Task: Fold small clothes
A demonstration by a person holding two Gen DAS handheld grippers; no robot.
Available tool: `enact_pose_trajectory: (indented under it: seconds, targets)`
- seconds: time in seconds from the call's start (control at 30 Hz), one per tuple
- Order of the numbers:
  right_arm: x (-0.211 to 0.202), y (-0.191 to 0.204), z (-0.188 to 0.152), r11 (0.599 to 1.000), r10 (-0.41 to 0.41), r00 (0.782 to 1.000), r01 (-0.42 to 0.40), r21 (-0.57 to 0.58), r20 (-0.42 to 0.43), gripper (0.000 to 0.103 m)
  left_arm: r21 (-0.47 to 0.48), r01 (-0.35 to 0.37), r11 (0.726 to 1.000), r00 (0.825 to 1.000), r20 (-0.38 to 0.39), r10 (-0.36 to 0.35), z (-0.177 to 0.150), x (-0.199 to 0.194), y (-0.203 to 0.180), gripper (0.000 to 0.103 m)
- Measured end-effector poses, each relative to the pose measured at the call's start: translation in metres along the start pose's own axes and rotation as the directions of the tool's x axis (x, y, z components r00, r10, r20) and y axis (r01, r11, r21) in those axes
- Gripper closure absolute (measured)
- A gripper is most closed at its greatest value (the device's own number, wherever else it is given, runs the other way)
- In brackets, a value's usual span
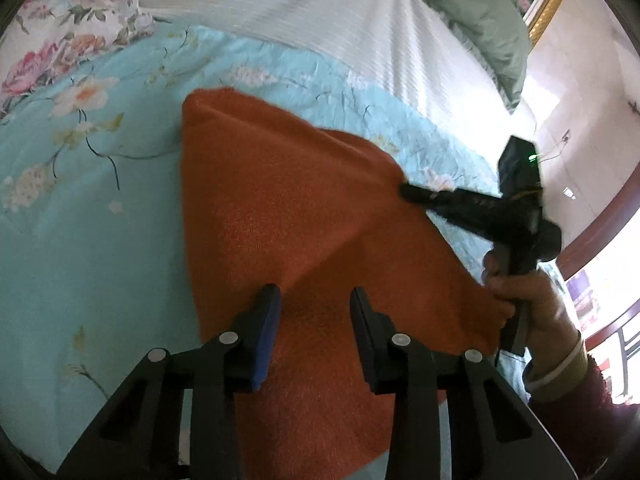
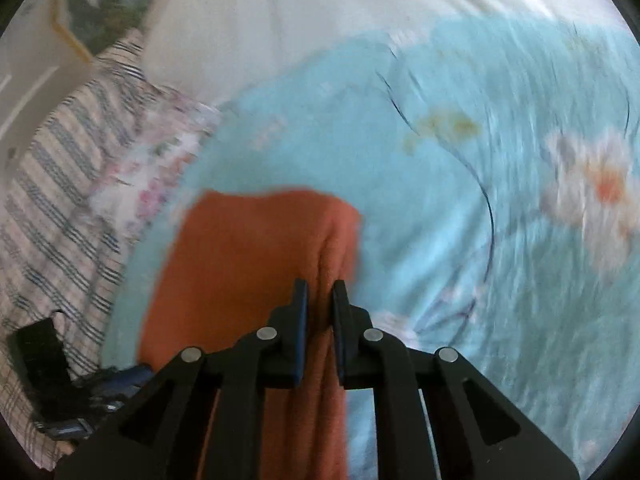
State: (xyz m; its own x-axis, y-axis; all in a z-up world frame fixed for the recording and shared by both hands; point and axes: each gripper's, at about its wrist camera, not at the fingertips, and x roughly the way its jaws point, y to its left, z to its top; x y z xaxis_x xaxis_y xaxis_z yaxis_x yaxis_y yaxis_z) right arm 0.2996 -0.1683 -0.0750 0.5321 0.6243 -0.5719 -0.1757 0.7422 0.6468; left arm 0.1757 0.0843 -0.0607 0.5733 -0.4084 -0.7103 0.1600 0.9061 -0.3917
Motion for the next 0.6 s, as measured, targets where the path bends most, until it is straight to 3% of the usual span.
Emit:
enact_pose_trajectory:
  seconds: [0.07,0.13,0.2,0.3,0.4,0.5,0.57,0.6]
  targets:
    - [0.004,-0.007,-0.002,0.999,0.018,1.0,-0.019,0.027,0.01,0.089,0.0,-0.015,1.0,1.0,-0.009,0.015,-0.001,0.006,-0.002,0.069]
    - [0.001,-0.003,0.001,1.0,-0.004,1.0,0.004,0.013,0.011,0.089,-0.001,-0.025,1.0,1.0,-0.01,0.025,0.001,0.008,-0.003,0.069]
    - [-0.004,0.002,0.004,1.0,-0.028,1.0,0.028,0.005,-0.002,0.081,-0.002,-0.027,1.0,0.999,-0.024,0.027,0.005,0.008,-0.006,0.069]
    - [-0.023,0.018,0.009,0.999,-0.052,0.998,0.052,-0.007,0.027,0.081,-0.016,-0.005,1.0,1.0,-0.01,0.005,0.02,-0.001,-0.001,0.069]
    - [-0.04,0.047,0.012,0.999,-0.008,0.998,0.012,-0.045,0.069,0.081,-0.036,-0.053,0.998,0.998,0.025,0.054,0.045,-0.005,0.013,0.069]
    - [-0.026,0.074,0.016,0.993,0.1,0.995,-0.1,-0.061,0.009,0.078,-0.075,-0.053,0.996,0.998,0.023,0.055,0.069,0.008,0.027,0.07]
    - [0.002,0.085,0.018,0.992,0.095,0.994,-0.099,-0.073,-0.051,0.078,-0.095,-0.062,0.994,0.998,-0.005,0.061,0.09,0.028,0.039,0.07]
    - [0.018,0.085,0.019,0.995,0.054,0.996,-0.06,-0.082,-0.066,0.078,-0.107,-0.087,0.99,0.996,-0.02,0.086,0.096,0.037,0.045,0.071]
